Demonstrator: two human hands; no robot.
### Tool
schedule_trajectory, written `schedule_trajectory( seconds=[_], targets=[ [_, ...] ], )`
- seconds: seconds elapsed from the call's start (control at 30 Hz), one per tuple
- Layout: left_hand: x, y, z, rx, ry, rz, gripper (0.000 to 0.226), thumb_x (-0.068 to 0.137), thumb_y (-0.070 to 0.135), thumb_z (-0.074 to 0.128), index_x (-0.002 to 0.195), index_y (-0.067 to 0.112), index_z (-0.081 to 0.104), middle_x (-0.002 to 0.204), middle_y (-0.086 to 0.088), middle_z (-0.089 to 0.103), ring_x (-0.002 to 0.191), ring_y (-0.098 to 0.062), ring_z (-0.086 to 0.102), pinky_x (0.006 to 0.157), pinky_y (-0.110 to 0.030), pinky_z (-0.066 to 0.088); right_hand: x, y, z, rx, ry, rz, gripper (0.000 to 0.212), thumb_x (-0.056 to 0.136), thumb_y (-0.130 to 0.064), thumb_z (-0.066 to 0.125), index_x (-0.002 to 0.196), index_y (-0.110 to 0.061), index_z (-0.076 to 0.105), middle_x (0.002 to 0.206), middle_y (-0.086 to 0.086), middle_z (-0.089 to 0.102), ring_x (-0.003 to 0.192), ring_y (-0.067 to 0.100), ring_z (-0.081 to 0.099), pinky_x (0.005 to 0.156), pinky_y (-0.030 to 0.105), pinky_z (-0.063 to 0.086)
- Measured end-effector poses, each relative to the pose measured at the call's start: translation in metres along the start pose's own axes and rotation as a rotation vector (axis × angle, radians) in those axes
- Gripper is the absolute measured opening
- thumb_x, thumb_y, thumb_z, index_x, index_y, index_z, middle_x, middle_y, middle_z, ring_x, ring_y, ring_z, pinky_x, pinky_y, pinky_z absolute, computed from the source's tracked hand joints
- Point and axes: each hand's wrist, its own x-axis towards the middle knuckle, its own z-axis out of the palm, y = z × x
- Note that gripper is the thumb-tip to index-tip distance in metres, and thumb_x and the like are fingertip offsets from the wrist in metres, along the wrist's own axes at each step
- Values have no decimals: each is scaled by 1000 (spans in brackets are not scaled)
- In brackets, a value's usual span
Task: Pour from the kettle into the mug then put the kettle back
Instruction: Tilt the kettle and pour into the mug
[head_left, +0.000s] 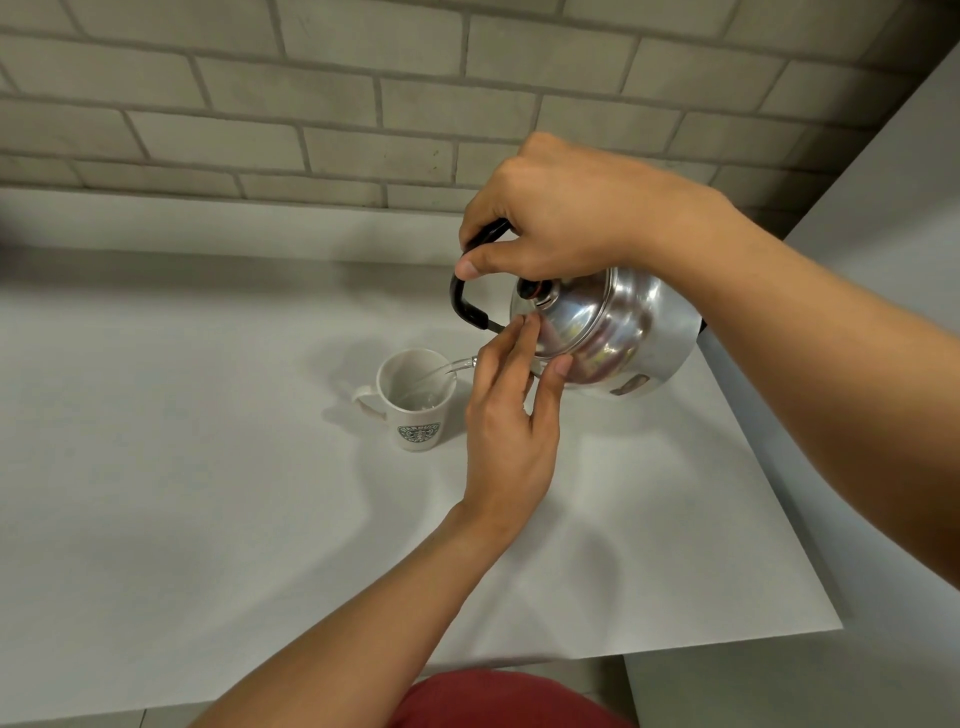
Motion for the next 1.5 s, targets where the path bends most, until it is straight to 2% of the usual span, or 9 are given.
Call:
schedule_trajectory(
  seconds=[0.07,0.13,0.33,0.57,0.8,0.97,1.07,1.23,1.5],
  targets=[
    [0,-1,1,-6,5,-4,46,105,28,60,149,20,51,142,4,50,139,-14,50,107,-51,51,1,-1,0,6,-7,-3,36,98,-53,64,109,-23,79,84,-5,75,76,19,64,72,40,55],
    [0,-1,1,-13,6,-7,46,105,29,60,149,20,51,142,4,50,140,-14,50,106,-51,52,2,-1,0,8,-15,-6,36,98,-54,64,108,-24,79,83,-5,74,76,19,64,74,43,56],
    [0,-1,2,-20,13,-12,46,104,31,59,149,20,52,143,1,51,140,-12,49,106,-50,52,5,1,1,-4,-1,-10,34,98,-53,65,105,-23,79,63,-25,49,66,10,53,65,33,46],
    [-2,-4,4,-39,29,-7,46,104,30,59,149,20,52,144,0,50,140,-15,49,104,-50,54,7,1,4,6,0,-18,32,97,-52,66,104,-24,80,60,-23,49,60,-1,49,52,25,32],
    [-4,-4,5,-63,36,-13,46,105,31,59,149,21,52,143,4,50,140,-13,50,103,-49,55,7,-2,4,-10,-9,-18,33,97,-53,66,103,-24,79,63,-23,49,63,-3,49,54,24,34],
    [-4,-1,5,-74,47,-16,44,104,30,59,147,24,52,142,7,50,135,-13,54,99,-48,57,7,-3,2,-34,-22,-22,34,97,-54,65,104,-24,79,65,-19,53,70,18,57,59,30,40],
    [-4,1,5,-79,56,-13,43,104,28,60,147,24,53,141,7,50,130,-11,57,97,-48,58,8,-4,2,-38,-30,-21,34,97,-55,65,105,-25,79,67,-14,58,78,23,62,60,31,43],
    [-4,2,4,-75,65,2,43,104,27,60,147,20,54,140,4,52,118,-1,60,95,-47,60,10,-7,1,-40,-38,-9,34,96,-56,65,104,-26,79,74,-4,67,82,26,66,59,31,44],
    [-3,3,3,-72,81,16,43,105,30,59,146,19,54,139,3,52,112,8,59,91,-48,61,11,-14,-2,-47,-59,7,33,95,-57,65,103,-27,78,73,-9,63,84,27,67,71,42,58]
  ],
)
